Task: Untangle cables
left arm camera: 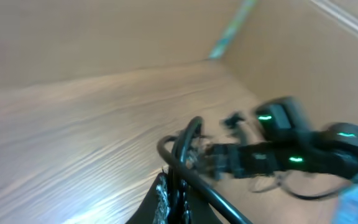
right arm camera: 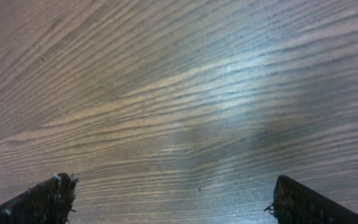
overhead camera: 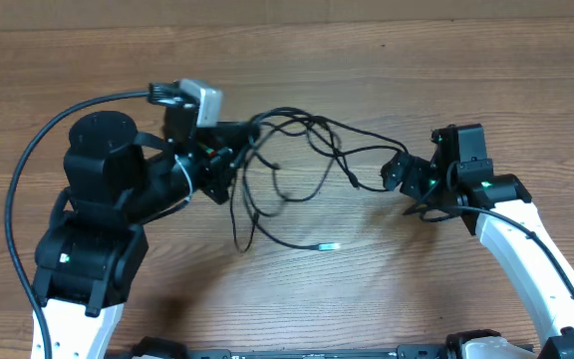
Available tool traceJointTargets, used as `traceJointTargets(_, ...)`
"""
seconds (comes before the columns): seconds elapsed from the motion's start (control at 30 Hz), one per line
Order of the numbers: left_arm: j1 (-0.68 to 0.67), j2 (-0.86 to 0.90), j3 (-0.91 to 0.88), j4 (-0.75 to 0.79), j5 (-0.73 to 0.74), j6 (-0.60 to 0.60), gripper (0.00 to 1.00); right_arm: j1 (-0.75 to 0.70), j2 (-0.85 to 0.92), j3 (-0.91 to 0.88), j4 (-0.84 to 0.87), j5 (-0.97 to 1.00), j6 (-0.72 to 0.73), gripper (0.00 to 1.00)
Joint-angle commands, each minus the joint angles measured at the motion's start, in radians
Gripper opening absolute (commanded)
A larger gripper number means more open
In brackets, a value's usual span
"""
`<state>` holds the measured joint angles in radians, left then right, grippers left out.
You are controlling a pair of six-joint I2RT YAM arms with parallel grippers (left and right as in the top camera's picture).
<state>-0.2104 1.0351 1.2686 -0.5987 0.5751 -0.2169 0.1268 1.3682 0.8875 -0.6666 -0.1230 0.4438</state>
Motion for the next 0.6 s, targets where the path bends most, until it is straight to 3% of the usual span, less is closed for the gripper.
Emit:
traceJointTargets(0.0, 0.042, -0.039, 0.024, -0.045, -0.276, 0.023, 0.04, -0.040, 0.003, 0.002, -0.018, 0.071, 0.010, 1.00)
traceJointTargets(0.2, 0.042, -0.039, 0.024, -0.163, -0.637, 0.022, 0.05, -0.095, 0.003, 0.002, -0.050, 0.092, 0.032, 1.00)
traceJointTargets(0.27, 0.042, -0.039, 0.024, -0.176, -0.691, 0.022, 0.18, -0.112, 0.003, 0.002, -0.056, 0.092, 0.032, 1.00)
traceJointTargets(0.33, 0.042, -0.039, 0.024, -0.176, -0.690, 0.018, 0.28, -0.125, 0.003, 0.002, -0.058, 0.078, 0.031, 1.00)
traceJointTargets(0.47, 0.040, -0.033, 0.024, -0.152, -0.538, 0.012, 0.43, -0.129, 0.003, 0.002, -0.036, -0.004, 0.020, 1.00)
traceJointTargets(0.57, 0.040, -0.022, 0.024, -0.145, -0.465, 0.012, 0.37, -0.127, 0.003, 0.002, -0.019, -0.046, 0.020, 1.00)
